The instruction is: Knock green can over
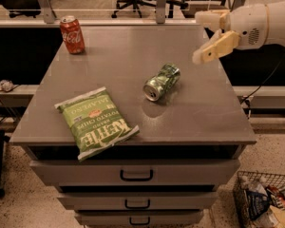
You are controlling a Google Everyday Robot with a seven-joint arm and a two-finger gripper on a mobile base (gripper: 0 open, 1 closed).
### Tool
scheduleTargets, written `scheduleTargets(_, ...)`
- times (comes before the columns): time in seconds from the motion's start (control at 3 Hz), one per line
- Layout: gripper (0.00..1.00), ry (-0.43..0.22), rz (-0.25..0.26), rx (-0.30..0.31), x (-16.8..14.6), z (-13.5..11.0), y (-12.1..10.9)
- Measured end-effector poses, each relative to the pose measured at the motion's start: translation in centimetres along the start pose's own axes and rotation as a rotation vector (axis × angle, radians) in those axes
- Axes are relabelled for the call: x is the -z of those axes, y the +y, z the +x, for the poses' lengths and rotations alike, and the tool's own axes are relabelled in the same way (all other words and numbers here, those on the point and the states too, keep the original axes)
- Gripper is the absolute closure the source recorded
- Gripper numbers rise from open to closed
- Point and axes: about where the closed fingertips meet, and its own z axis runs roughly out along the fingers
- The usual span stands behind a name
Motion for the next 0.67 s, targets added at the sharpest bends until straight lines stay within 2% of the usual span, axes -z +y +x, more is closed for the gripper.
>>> scheduleTargets(0.33, 0.00, 0.102, 0.128, 0.051, 5.0, 0.8, -1.5)
scheduleTargets(0.67, 0.00, 0.167, 0.204, 0.080, 8.4, 1.5, -2.5)
